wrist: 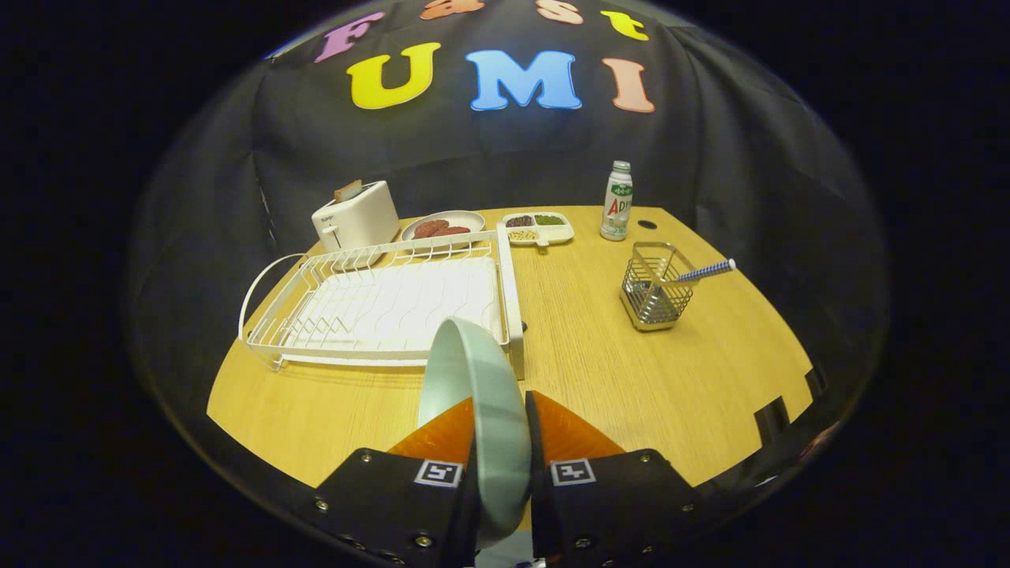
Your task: Take the plate from the dish rack, then take the spoon from the basket and place it into the plate.
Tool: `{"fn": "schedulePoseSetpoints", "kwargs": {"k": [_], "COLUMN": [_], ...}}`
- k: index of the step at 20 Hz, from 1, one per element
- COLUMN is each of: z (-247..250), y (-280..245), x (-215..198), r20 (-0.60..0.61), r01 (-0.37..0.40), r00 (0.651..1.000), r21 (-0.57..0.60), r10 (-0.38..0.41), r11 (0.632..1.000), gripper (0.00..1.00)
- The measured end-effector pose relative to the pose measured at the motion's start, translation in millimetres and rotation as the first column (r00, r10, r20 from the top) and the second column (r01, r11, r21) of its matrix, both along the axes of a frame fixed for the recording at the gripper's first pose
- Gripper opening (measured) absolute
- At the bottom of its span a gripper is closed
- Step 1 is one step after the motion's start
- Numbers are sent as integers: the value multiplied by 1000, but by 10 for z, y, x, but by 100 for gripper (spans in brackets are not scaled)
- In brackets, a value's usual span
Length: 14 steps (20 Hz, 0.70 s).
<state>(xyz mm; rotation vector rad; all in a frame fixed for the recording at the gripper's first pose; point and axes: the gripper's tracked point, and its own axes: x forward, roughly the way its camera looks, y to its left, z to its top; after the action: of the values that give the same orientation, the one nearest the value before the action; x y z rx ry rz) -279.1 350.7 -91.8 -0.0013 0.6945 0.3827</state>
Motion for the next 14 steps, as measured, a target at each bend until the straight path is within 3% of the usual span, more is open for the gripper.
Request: {"fn": "schedulePoseSetpoints", "kwargs": {"k": [4,8,11,12,14], "z": [-316,-514,-603,-647,-621], "y": [42,68,-65,-107,-136], "x": [-19,-1,50,67,122], "r20": [-107,-204,-218,-216,-205], "r01": [26,100,137,138,136], "r00": [994,977,971,971,973], "r21": [104,208,161,135,135], "r10": [-15,-56,-100,-106,-107], "r11": [994,973,977,981,982], "gripper": [33,35,38,51,53]}}
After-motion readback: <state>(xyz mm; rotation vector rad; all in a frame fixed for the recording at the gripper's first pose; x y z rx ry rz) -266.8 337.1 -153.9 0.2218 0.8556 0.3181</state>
